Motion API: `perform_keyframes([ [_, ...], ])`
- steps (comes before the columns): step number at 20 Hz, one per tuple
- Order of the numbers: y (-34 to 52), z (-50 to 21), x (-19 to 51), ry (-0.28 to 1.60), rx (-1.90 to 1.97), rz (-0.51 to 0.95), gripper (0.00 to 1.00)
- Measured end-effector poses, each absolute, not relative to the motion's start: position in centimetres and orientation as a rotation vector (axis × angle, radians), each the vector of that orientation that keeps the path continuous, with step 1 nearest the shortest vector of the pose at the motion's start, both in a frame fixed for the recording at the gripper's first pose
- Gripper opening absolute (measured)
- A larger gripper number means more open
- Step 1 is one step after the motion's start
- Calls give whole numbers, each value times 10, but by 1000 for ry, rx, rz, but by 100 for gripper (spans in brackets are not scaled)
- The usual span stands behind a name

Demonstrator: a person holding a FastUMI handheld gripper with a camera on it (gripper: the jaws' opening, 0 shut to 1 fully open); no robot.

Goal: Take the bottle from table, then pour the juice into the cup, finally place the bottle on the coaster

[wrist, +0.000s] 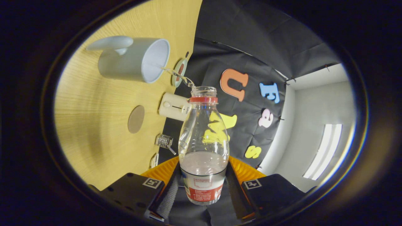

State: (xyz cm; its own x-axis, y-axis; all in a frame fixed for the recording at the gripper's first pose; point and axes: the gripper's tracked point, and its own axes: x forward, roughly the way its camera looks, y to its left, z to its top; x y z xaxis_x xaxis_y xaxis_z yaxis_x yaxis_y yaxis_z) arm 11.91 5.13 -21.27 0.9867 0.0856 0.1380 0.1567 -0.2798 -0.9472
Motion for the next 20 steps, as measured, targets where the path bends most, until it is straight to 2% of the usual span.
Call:
perform_keyframes([
  [9,45,-207,122,-183,-1901,-97,80],
  [20,61,-179,117,-280,-1961,-146,80],
])
